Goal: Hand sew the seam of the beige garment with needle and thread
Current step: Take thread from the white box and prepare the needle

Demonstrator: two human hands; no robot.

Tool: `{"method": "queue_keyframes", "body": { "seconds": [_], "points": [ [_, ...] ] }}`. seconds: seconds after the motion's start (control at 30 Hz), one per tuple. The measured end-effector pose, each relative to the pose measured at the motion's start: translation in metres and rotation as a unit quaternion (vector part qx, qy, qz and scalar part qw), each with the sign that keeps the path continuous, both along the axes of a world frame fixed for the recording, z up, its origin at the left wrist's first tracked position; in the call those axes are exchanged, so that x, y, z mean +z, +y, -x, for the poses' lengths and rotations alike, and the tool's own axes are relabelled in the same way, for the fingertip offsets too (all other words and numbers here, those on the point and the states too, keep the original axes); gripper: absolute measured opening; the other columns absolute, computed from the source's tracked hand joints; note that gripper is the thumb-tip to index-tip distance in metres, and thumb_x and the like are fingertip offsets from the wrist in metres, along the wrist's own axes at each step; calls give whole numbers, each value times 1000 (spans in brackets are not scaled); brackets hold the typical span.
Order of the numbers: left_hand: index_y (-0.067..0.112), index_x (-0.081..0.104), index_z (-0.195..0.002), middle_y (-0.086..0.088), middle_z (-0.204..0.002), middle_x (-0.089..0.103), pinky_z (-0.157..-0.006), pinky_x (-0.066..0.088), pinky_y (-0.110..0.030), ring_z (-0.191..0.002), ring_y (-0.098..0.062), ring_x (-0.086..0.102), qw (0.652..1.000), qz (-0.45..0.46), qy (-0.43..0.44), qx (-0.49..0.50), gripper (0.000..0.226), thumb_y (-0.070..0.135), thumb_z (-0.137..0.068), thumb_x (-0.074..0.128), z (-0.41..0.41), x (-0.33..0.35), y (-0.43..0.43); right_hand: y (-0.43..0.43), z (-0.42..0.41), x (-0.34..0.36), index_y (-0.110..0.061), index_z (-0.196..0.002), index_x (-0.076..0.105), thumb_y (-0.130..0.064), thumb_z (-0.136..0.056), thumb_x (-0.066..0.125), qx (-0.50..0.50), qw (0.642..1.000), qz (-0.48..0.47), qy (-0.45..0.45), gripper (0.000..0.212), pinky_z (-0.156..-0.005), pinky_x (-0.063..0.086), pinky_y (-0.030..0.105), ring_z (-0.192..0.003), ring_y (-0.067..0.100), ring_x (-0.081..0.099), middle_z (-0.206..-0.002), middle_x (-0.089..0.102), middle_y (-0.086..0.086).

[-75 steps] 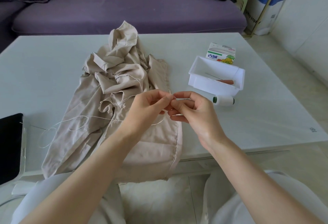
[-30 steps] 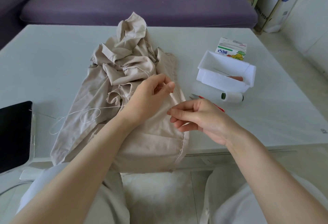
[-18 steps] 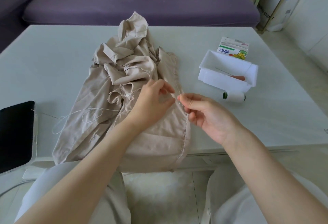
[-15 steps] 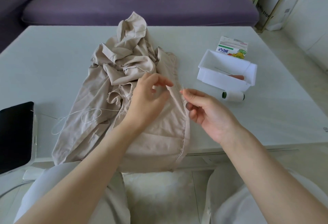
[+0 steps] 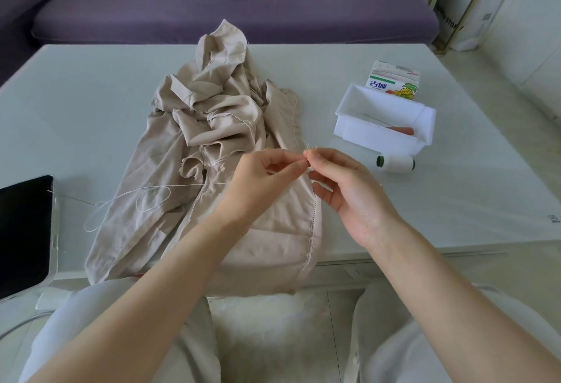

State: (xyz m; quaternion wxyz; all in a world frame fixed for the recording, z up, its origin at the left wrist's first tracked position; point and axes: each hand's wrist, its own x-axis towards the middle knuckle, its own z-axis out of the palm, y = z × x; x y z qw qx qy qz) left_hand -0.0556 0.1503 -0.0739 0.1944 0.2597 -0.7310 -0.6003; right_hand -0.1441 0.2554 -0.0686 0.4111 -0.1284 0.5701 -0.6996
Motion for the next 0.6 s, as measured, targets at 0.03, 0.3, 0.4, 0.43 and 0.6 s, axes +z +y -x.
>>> {"method": "queue_keyframes", "body": {
  "seconds": [0.03,0.3,0.4,0.43,0.6],
  "points": [
    [17,71,-83,1,-77,65,-67,43,-10,-68,-1,56,999,-32,-5,1,12,19,-90,62,0,0,-1,0,0,0,-18,-82,69,-17,-87,64,4,1000,4,18,7,-60,48,13,-71,4,61,-73,67,-9],
    [12,68,-81,-7,-86,57,-73,42,-22,-73,-8,53,981,-191,-18,-9,17,16,-91,56,-2,1,-7,-3,0,-6,-17,-80,67,-8,-89,63,-11,963,25,270,13,-66,53,18,-78,11,71,-75,72,-3],
    [12,66,-79,-2,-81,54,-68,43,-19,-71,-8,53,976,-216,-28,-10,16,16,-91,56,-3,1,-9,-2,1,-12,-19,-81,68,-8,-89,64,-25,931,18,364,14,-71,54,21,-77,12,70,-80,72,1],
    [11,65,-80,0,-78,54,-66,44,-17,-71,-8,54,975,-220,-33,-8,15,16,-91,57,-3,1,-9,-2,0,-13,-20,-81,68,-7,-88,64,-31,923,19,383,15,-72,55,22,-76,12,70,-80,71,1],
    [15,63,-68,3,-71,54,-67,42,-20,-70,-9,54,971,-237,-30,5,22,17,-90,59,-3,3,-9,-3,1,-14,-23,-80,67,-4,-88,64,-45,907,34,417,21,-69,55,20,-77,11,70,-83,70,7]
  ]
}}
